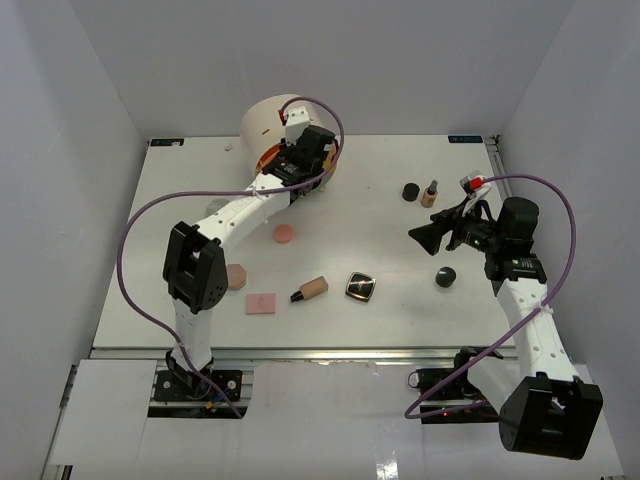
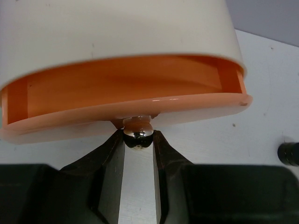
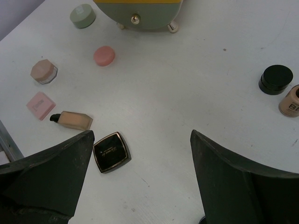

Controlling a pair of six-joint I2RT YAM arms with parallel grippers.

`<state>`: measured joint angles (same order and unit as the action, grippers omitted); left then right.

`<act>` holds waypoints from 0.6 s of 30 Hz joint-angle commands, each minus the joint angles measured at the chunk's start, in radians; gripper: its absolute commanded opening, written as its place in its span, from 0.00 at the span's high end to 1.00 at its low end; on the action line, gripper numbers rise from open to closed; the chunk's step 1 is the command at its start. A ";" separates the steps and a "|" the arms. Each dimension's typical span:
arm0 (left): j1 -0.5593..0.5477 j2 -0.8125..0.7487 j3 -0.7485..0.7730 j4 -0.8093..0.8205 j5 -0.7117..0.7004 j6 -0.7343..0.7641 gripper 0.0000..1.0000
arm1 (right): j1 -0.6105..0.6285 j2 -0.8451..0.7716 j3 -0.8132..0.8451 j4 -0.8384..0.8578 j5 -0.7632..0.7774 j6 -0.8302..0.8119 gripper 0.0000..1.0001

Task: Organize the makeup

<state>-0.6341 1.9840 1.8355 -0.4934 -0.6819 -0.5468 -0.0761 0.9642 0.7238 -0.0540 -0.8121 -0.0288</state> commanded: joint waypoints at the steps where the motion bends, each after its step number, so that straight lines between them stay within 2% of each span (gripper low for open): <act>1: -0.092 -0.125 -0.084 -0.001 0.054 -0.034 0.90 | 0.006 -0.008 0.044 0.013 0.009 0.003 0.10; 7: -0.129 -0.197 -0.207 0.012 0.067 -0.089 0.90 | 0.006 -0.010 0.042 0.014 0.014 0.001 0.10; 12: -0.134 -0.219 -0.232 0.021 0.077 -0.103 0.88 | 0.006 -0.010 0.040 0.016 0.019 -0.003 0.10; 14: -0.136 -0.223 -0.232 0.022 0.071 -0.101 0.80 | 0.006 -0.010 0.040 0.016 0.019 -0.005 0.10; 18: -0.135 -0.233 -0.233 0.026 0.071 -0.099 0.55 | 0.006 -0.010 0.039 0.017 0.021 -0.009 0.10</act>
<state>-0.7567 1.8136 1.6110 -0.4828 -0.6643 -0.6295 -0.0761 0.9638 0.7238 -0.0540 -0.7919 -0.0301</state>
